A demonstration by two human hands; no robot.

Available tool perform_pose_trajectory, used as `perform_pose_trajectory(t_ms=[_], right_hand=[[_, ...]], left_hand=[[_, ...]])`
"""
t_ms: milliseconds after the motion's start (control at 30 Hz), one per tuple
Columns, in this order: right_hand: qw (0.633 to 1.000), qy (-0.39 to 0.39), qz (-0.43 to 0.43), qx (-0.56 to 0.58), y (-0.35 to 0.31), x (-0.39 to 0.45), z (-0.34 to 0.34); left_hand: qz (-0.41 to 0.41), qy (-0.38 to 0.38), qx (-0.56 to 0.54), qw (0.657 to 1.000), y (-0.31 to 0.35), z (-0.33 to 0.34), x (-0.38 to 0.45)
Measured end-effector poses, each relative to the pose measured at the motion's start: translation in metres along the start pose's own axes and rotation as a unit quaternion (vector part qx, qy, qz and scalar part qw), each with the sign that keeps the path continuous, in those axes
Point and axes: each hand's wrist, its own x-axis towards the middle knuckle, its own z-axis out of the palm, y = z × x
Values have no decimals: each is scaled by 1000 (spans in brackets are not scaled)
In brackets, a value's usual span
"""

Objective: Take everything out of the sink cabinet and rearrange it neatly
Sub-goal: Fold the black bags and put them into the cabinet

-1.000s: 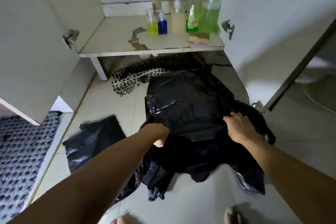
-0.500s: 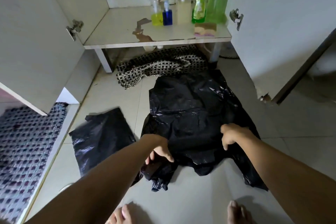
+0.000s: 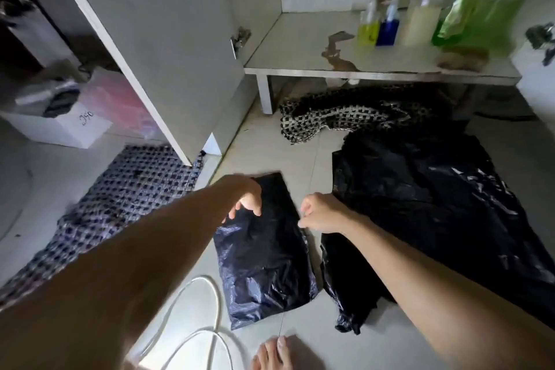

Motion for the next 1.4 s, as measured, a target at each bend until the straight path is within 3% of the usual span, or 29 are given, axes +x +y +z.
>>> perform_pose_trajectory(t_ms=[133,333,467,633,767,933,1067,1167,1267,1333,1400], right_hand=[[997,-14,51,-54,-12,21,53],[984,-34,90,-151,-14,40,105],[985,-21,79,-152,-14,45,117],[991,-26,71,-111,-14,42,109],[997,21,56,-40,-21,44,51],[984,177,3,30,-41,17,-87],[954,293,-41,-39,-64,-38,-190],[894,437,-75,-68,-65,-79,-241],[803,568,-169,-55,-59,-128,-265],[793,555,-239,-78,-56,-164,-271],[864,431,-224,-130,-50,-191,-267]], left_hand=[[23,79,-5,997,-27,52,40],[-44,49,-177,982,-54,108,63],[-57,33,-348,935,-62,94,66],[-28,6,-431,902,-58,68,41],[-8,28,-484,875,-51,25,13],[63,61,-621,779,-47,-56,-44],[181,145,-683,693,-19,-115,-109],[251,196,-695,644,13,-146,-157],[300,233,-712,591,47,-167,-197],[322,248,-734,544,69,-175,-215],[338,239,-758,504,90,-180,-225]])
